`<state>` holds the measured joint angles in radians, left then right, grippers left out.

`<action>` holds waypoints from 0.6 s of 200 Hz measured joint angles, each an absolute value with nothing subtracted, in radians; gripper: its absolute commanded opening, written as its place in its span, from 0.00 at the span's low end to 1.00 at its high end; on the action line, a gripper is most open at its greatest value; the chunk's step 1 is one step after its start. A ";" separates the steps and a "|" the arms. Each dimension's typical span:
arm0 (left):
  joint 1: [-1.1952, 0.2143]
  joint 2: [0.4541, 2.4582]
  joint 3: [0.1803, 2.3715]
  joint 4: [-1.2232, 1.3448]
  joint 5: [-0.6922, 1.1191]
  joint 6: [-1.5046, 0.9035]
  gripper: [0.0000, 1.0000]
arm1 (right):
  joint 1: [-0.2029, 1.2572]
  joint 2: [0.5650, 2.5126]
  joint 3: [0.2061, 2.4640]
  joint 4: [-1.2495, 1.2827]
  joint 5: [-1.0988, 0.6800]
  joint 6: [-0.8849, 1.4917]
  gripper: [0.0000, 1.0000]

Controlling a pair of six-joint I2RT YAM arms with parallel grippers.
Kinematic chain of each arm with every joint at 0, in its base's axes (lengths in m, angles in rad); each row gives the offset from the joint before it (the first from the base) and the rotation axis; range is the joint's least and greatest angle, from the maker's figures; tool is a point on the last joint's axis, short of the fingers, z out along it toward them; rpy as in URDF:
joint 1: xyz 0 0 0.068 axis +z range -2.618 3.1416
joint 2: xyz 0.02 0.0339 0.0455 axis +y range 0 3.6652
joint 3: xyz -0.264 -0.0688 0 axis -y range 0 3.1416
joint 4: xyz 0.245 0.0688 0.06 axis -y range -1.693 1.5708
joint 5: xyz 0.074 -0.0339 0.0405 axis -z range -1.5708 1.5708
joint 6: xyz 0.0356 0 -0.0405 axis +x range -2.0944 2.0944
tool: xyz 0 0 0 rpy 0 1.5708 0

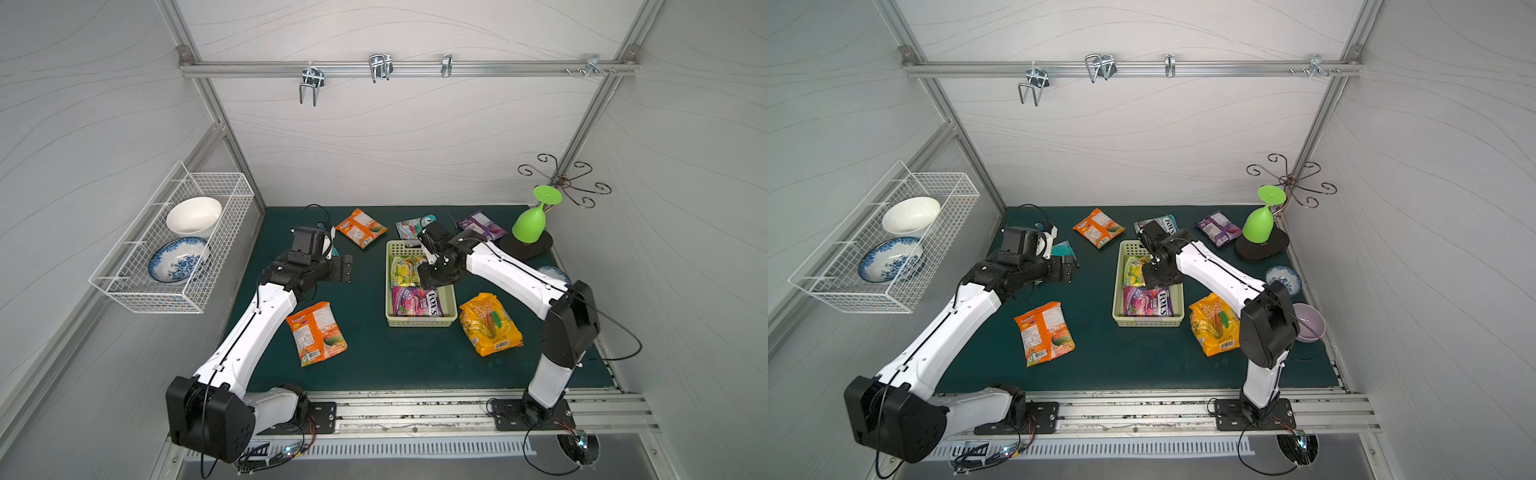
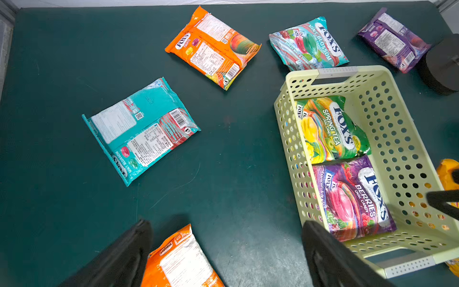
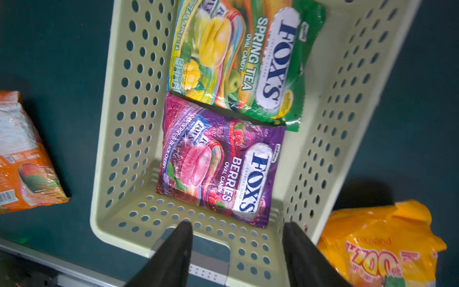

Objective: Put the candies in the basket
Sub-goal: Place the candy in the basket, then pick up the candy at the center of the board.

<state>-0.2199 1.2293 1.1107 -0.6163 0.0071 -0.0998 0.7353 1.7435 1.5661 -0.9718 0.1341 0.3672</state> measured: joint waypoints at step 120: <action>-0.120 1.245 1.089 -0.586 0.012 -0.133 0.98 | 0.583 1.265 1.281 -0.953 0.244 0.268 0.99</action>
<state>-0.1196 1.2453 1.0889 -0.5861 0.0124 -0.1329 0.5835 1.2648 1.2808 -0.9531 0.2440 0.2680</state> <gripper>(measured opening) 0.984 0.989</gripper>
